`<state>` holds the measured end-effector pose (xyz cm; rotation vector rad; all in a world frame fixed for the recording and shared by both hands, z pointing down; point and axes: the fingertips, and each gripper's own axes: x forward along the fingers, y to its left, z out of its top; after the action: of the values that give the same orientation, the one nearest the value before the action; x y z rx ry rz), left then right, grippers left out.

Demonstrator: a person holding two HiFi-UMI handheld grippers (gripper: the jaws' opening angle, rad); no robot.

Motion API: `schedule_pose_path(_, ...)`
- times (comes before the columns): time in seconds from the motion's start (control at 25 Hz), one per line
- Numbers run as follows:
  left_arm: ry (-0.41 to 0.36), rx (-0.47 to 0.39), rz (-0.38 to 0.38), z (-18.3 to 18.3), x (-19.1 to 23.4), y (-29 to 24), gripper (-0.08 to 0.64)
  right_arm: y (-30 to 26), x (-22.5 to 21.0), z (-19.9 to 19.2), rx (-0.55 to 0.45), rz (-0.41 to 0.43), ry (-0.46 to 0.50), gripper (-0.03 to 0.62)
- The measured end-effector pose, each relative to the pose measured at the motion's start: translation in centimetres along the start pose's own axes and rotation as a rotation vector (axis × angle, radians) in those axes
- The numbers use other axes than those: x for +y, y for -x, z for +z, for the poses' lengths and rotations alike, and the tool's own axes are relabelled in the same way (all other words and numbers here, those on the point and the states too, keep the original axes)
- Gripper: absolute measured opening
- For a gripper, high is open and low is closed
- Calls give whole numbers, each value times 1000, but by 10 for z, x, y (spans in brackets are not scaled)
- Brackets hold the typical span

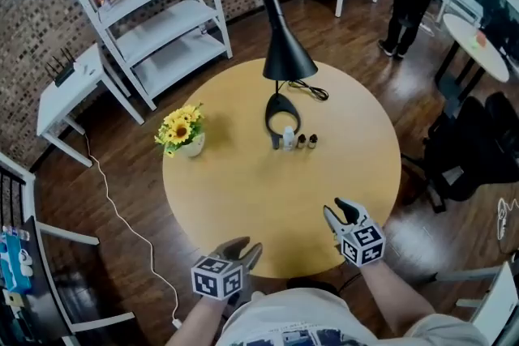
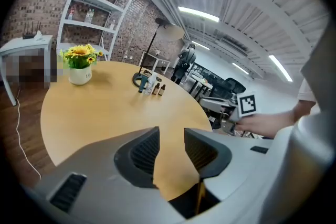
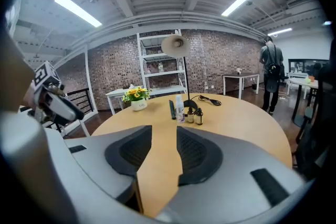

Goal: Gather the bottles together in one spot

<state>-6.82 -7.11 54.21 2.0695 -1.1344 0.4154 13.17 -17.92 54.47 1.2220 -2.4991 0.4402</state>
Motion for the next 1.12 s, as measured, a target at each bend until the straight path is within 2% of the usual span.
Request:
schedule_pose_path(0.28,-2,-24,-21,-37,4,58,150,95,110,-42,41,2,-50,175)
schedule_pose_path(0.56,-90,-57,-23,-81,-3,118,152,150,177,-70,65,-41,-89,175)
schedule_pose_path(0.68,-105,-56,-27,-100,-7,138,152,165,199,-76,79,-38,-106,175)
schedule_pose_path(0.96,-76,-70,-41,-125,-7,170,152,186,230,-80,84,-28,-137,174)
schedule_pose_path(1.12,-60,-70,-23,-143,-2,187,152,192,247,-82,112,-20,-113,173)
